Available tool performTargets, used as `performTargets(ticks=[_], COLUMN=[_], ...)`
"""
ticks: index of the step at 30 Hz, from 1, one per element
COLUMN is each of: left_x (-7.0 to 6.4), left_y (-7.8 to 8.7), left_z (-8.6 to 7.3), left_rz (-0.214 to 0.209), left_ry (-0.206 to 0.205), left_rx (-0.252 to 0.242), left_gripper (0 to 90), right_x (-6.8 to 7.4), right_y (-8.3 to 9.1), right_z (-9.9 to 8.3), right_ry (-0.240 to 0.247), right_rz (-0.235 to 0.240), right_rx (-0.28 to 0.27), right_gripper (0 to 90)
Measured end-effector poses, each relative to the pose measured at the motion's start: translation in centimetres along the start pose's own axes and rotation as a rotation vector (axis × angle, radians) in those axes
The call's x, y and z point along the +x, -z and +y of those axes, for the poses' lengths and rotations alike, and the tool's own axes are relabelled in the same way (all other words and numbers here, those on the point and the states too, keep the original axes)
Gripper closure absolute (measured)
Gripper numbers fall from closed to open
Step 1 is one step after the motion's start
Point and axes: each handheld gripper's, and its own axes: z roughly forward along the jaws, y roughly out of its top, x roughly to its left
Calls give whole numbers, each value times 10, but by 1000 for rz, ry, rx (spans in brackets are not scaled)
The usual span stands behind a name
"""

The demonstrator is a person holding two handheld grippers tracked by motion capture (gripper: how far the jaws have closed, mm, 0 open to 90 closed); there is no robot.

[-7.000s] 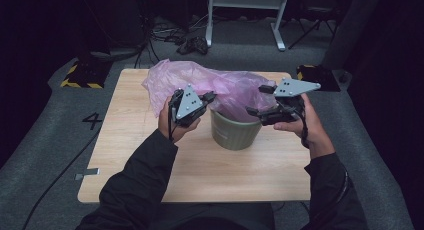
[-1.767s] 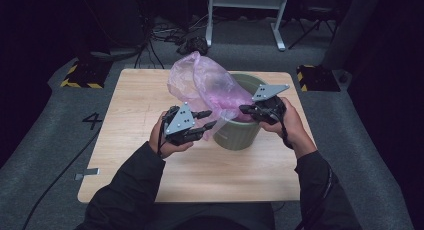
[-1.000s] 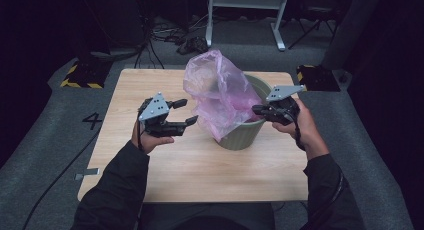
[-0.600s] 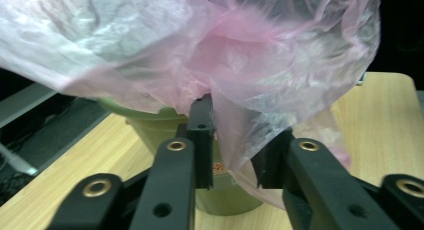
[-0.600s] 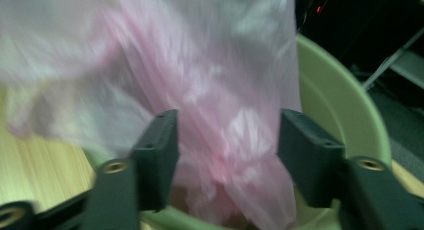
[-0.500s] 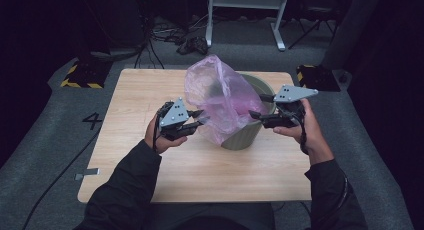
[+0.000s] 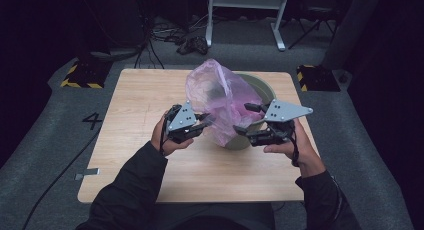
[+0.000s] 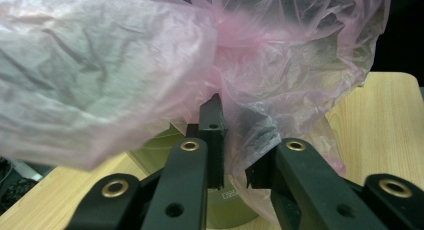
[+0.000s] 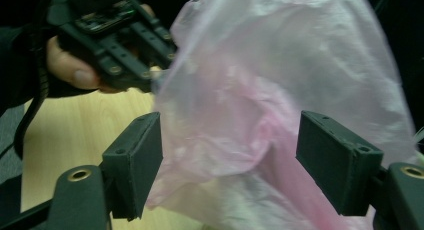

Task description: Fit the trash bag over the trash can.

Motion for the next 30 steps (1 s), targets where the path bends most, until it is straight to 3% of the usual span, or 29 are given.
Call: performTargets(ticks=[4, 8, 11, 13, 17, 20, 23, 28, 30], left_x=[-3, -5, -9, -12, -14, -12, -9, 4, 6], left_y=[-2, -3, -4, -4, 2, 14, 26, 45, 45], left_z=[1, 0, 2, 3, 3, -1, -5, -9, -8], left_rz=[8, 3, -4, -8, -16, -30, -11, 51, 42], left_ry=[-11, -8, -16, -29, -32, -19, 16, 115, 152], left_rx=[6, 7, 6, 1, -12, -6, -13, -70, -89], left_gripper=[829, 816, 785, 773, 692, 588, 482, 390, 369], right_x=[10, 16, 17, 16, 13, 10, 8, 5, 3], right_y=[2, 9, 2, -2, -5, -2, 5, 16, 19], right_z=[-2, -7, -7, -7, -9, -15, -21, -26, -27], right_ry=[-9, -17, -42, -48, -66, -92, -105, -108, -116], right_rz=[31, 23, -1, -21, -18, -7, -15, -40, -44], right_rx=[3, -15, 6, 14, 32, 32, 31, 36, 35], right_gripper=[257, 247, 265, 370, 723, 843, 881, 889, 889])
